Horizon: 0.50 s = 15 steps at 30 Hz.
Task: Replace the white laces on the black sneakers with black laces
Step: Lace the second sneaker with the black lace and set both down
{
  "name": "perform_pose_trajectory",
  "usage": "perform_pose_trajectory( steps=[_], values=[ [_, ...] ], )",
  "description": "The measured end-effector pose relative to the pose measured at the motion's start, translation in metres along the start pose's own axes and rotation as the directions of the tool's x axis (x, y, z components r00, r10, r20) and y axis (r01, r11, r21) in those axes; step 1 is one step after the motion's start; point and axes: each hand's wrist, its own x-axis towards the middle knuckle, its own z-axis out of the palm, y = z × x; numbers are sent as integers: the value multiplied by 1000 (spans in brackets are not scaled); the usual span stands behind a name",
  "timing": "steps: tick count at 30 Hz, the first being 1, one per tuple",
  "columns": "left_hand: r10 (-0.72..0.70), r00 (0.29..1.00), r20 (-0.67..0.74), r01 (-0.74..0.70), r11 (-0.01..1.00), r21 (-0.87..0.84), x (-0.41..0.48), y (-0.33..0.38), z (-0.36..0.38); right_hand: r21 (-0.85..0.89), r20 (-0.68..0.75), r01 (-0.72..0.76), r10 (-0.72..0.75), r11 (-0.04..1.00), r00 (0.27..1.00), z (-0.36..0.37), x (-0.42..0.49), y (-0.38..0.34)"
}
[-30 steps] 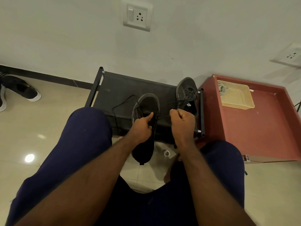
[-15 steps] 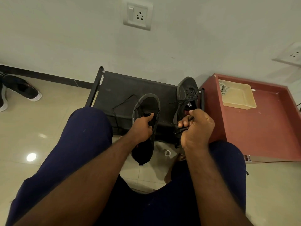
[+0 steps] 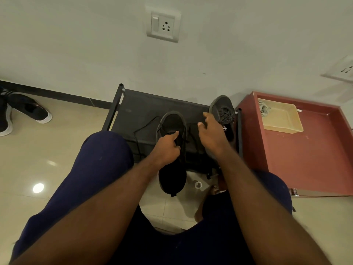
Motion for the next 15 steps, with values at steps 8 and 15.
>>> perform_pose_trajectory(
  steps=[8,15],
  values=[
    [-10,999,-34,8,999,-38,13,-4,4,-88,304,-89,112,992,946,61,-67,30],
    [198,922,-332,-125,966,227,22,-6,-22,-221,113,-57,83,974,990,71,-57,37]
  ],
)
